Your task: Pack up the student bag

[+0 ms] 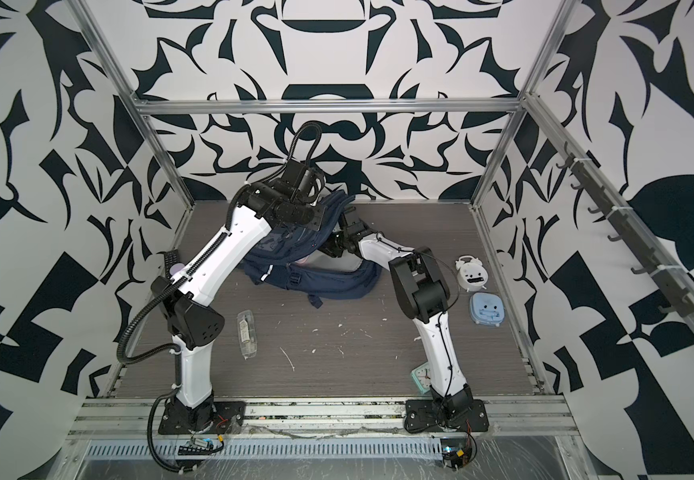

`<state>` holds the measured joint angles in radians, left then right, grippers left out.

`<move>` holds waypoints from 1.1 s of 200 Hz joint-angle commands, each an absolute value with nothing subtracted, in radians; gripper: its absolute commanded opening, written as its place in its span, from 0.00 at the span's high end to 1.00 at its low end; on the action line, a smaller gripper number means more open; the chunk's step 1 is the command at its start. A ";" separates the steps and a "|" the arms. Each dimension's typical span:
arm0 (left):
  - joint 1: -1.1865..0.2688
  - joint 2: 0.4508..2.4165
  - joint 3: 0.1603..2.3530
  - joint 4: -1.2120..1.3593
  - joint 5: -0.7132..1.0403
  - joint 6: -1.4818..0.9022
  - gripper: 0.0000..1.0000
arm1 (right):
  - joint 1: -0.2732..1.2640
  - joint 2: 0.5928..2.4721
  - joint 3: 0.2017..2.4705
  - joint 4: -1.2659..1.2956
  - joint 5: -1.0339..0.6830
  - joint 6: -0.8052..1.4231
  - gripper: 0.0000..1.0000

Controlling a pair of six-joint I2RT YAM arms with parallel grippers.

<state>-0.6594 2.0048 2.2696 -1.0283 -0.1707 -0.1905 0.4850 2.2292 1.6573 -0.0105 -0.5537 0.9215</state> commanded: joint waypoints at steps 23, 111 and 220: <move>-0.664 2.017 2.263 -0.946 -0.119 -0.211 1.00 | 0.458 1.985 1.458 -0.054 -0.498 0.806 0.44; -0.737 2.124 2.219 -0.913 -0.071 -0.260 1.00 | 0.448 1.481 1.085 -0.401 -0.006 0.528 0.37; -0.773 2.139 2.063 -0.838 -0.028 -0.296 0.75 | 0.481 1.280 0.986 -0.385 0.014 0.453 0.34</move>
<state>-0.7708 2.1872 2.0998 -0.8692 -0.0463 -0.2848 0.4500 1.2907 0.9939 -0.4248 0.0315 0.4740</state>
